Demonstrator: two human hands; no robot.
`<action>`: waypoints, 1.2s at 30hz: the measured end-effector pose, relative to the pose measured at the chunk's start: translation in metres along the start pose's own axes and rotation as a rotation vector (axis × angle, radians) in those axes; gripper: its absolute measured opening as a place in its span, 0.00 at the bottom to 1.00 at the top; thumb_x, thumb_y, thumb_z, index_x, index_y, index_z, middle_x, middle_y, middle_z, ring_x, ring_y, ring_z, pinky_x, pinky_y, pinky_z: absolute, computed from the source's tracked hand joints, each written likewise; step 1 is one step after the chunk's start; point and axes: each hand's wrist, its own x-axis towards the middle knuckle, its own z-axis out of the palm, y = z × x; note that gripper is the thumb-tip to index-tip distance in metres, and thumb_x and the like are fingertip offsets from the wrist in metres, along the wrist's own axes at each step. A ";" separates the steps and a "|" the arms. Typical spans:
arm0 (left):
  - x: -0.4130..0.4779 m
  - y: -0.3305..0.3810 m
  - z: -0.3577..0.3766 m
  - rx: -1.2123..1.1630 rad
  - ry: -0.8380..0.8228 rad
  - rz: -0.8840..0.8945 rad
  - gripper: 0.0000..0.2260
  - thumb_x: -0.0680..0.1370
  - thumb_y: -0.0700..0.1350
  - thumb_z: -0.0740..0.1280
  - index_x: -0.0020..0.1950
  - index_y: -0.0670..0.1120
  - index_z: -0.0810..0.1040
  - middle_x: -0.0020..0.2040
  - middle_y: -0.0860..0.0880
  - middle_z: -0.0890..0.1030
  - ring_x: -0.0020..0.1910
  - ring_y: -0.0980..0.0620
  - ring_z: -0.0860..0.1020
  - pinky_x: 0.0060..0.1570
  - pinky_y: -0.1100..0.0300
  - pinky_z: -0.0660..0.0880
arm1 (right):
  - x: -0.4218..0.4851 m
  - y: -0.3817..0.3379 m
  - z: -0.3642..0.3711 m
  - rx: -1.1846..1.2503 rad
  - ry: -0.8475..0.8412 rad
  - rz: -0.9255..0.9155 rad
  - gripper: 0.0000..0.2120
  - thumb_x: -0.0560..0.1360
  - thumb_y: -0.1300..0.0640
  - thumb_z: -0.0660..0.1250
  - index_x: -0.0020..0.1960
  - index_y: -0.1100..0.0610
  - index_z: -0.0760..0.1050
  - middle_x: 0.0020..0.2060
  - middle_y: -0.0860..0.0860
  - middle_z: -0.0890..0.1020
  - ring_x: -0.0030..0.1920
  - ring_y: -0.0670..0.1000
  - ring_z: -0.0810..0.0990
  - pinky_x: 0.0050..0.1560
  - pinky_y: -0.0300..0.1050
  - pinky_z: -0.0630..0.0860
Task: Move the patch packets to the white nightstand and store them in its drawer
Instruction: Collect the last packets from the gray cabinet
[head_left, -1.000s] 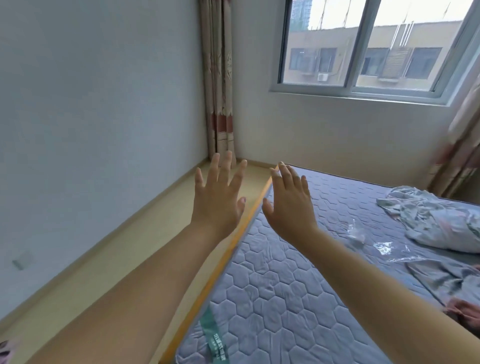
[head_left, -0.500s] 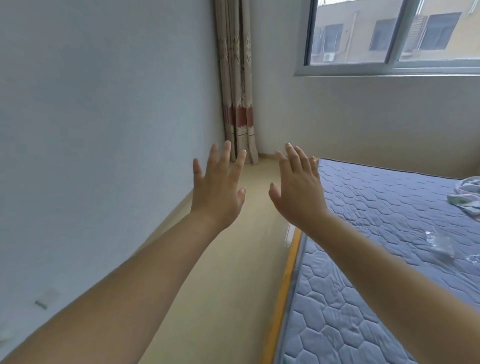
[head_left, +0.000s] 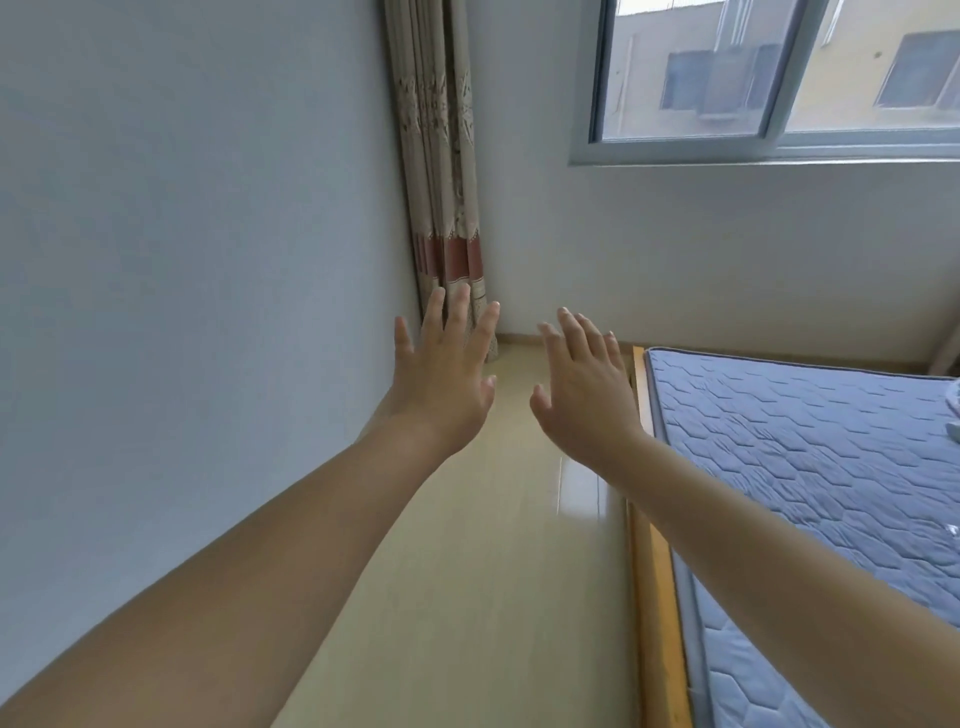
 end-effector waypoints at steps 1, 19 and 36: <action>0.020 -0.015 0.013 -0.007 0.008 0.013 0.31 0.81 0.55 0.54 0.78 0.52 0.40 0.78 0.46 0.39 0.77 0.44 0.37 0.72 0.38 0.41 | 0.022 -0.003 0.015 -0.010 0.005 0.013 0.31 0.77 0.52 0.61 0.75 0.58 0.54 0.76 0.56 0.54 0.77 0.56 0.50 0.75 0.56 0.47; 0.453 -0.131 0.221 -0.220 -0.019 0.289 0.33 0.81 0.56 0.55 0.78 0.53 0.38 0.78 0.47 0.38 0.77 0.44 0.37 0.71 0.38 0.41 | 0.392 0.118 0.198 -0.211 0.098 0.301 0.29 0.75 0.53 0.65 0.73 0.60 0.62 0.74 0.59 0.62 0.74 0.59 0.59 0.73 0.60 0.56; 0.918 -0.027 0.430 -0.297 -0.150 0.458 0.32 0.80 0.62 0.50 0.76 0.56 0.33 0.77 0.49 0.33 0.75 0.46 0.32 0.71 0.41 0.35 | 0.726 0.445 0.371 -0.276 -0.018 0.470 0.31 0.77 0.43 0.48 0.73 0.60 0.65 0.72 0.59 0.66 0.72 0.60 0.65 0.69 0.61 0.61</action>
